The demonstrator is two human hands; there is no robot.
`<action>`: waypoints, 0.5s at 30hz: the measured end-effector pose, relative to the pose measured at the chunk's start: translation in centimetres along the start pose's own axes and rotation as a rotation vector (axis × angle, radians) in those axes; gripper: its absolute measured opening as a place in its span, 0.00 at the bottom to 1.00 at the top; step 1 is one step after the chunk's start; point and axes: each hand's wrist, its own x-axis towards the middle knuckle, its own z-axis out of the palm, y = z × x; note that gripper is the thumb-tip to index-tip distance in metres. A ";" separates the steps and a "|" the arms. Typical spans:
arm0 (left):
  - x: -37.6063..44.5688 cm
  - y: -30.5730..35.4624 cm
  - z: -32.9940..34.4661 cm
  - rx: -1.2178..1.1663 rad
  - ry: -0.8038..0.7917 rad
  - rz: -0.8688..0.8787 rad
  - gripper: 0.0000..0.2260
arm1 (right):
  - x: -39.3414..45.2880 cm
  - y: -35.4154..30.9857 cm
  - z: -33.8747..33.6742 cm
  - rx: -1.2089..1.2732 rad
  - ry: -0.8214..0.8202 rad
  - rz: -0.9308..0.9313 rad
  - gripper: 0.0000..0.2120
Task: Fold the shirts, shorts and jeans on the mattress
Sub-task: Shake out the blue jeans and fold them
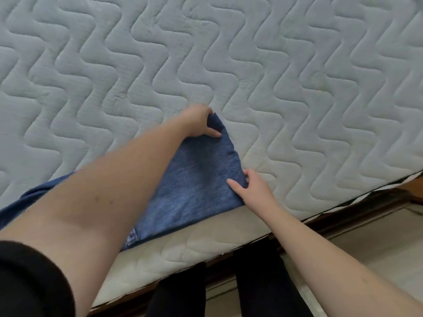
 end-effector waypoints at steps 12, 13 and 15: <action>1.1 -0.2 3.3 -0.142 0.124 0.001 0.17 | 0.3 1.0 -0.3 -0.747 -0.034 0.125 0.31; 0.9 -0.1 3.7 -0.143 0.159 -0.010 0.17 | 0.2 0.9 -0.5 -0.768 -0.035 0.148 0.32; 0.3 0.3 4.2 -0.120 0.266 0.005 0.16 | -0.2 0.3 -1.2 -0.816 0.019 0.188 0.31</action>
